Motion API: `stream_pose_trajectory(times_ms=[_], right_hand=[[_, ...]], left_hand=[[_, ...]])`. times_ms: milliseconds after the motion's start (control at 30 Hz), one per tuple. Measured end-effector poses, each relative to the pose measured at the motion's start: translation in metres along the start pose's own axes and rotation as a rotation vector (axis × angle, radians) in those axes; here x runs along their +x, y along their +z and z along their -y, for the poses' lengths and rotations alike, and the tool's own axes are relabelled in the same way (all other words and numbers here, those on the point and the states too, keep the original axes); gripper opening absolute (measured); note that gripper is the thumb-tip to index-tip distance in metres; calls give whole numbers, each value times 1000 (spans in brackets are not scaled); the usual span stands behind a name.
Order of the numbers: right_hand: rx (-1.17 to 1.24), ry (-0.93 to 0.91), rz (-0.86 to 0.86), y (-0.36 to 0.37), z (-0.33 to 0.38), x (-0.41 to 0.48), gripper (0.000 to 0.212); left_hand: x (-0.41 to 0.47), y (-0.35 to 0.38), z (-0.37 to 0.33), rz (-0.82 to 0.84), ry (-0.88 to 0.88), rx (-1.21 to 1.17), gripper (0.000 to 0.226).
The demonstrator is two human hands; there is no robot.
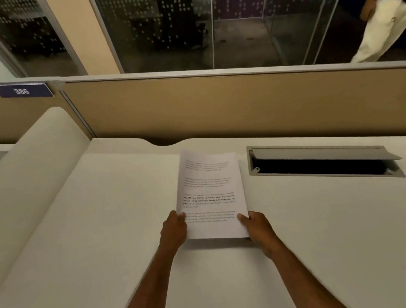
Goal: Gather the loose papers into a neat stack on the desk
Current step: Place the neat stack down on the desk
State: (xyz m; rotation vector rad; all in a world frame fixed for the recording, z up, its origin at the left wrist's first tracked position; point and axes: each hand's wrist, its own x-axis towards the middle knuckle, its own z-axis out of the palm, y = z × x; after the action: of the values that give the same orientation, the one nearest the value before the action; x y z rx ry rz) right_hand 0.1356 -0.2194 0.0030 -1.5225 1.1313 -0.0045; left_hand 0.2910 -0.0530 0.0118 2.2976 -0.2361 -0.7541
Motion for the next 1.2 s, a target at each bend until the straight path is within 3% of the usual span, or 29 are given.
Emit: stream_pose_trajectory(times_ms=[200, 400, 633, 1200], right_hand=[[16, 62, -40, 3, 16, 50, 36], [-98, -17, -201, 9, 26, 68, 31], [-146, -126, -332, 15, 25, 67, 26], [-169, -96, -351, 11, 33, 78, 30]], left_hand=[[67, 6, -24, 69, -22, 18, 40], [87, 14, -28, -145, -5, 105, 37], [79, 23, -22, -234, 104, 164, 30], [84, 24, -29, -214, 126, 357, 29]])
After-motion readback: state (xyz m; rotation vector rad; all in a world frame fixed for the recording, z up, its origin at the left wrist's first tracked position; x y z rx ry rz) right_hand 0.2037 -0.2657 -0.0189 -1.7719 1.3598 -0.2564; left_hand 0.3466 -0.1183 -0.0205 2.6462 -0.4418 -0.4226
